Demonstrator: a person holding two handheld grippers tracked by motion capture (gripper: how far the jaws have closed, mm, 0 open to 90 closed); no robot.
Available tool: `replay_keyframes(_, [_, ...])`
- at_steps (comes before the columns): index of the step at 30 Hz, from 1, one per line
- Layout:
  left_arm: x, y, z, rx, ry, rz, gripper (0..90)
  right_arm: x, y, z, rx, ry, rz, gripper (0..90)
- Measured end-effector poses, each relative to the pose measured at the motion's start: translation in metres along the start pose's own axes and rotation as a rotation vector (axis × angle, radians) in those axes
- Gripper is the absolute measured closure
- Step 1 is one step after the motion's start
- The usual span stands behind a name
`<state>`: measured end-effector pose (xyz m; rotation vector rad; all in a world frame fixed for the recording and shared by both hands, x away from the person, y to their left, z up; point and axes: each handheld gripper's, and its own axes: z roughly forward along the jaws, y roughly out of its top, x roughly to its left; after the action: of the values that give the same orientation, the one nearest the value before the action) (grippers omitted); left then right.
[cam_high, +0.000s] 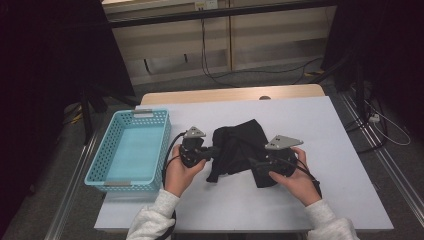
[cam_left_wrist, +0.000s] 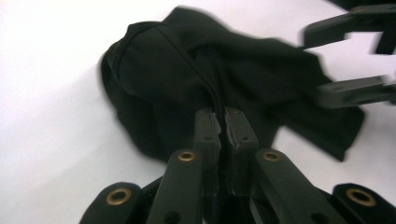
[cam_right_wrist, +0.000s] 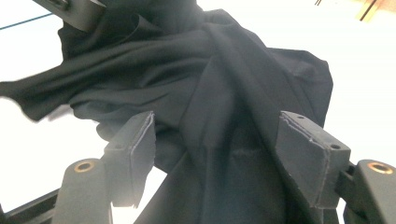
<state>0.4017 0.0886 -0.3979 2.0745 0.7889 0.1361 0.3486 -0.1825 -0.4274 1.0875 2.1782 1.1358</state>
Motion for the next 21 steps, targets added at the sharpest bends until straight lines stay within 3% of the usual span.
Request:
replay_keyframes(4, [-0.009, 0.004, 0.001, 0.004, -0.023, 0.034, 84.8, 0.003, 0.002, 0.004, 0.003, -0.006, -0.002, 29.2])
replay_keyframes(6, [-0.009, 0.002, 0.003, 0.0, -0.025, 0.033, 84.8, 0.005, 0.005, 0.007, -0.003, -0.007, -0.001, 28.8])
replay_keyframes(10, [-0.004, -0.003, 0.002, 0.003, -0.017, 0.019, 84.8, 0.009, 0.008, 0.018, -0.002, 0.007, 0.017, 27.7])
replay_keyframes(17, [0.008, -0.002, -0.017, -0.035, 0.02, -0.001, 84.8, 0.027, 0.018, 0.046, 0.017, 0.036, 0.042, 30.4])
replay_keyframes(19, [0.012, -0.003, -0.021, -0.042, 0.033, -0.016, 84.8, 0.033, 0.025, 0.049, 0.003, 0.038, 0.027, 30.4])
replay_keyframes(21, [0.015, -0.005, -0.021, -0.05, 0.041, -0.024, 84.8, 0.038, 0.031, 0.052, -0.017, 0.054, 0.056, 30.4])
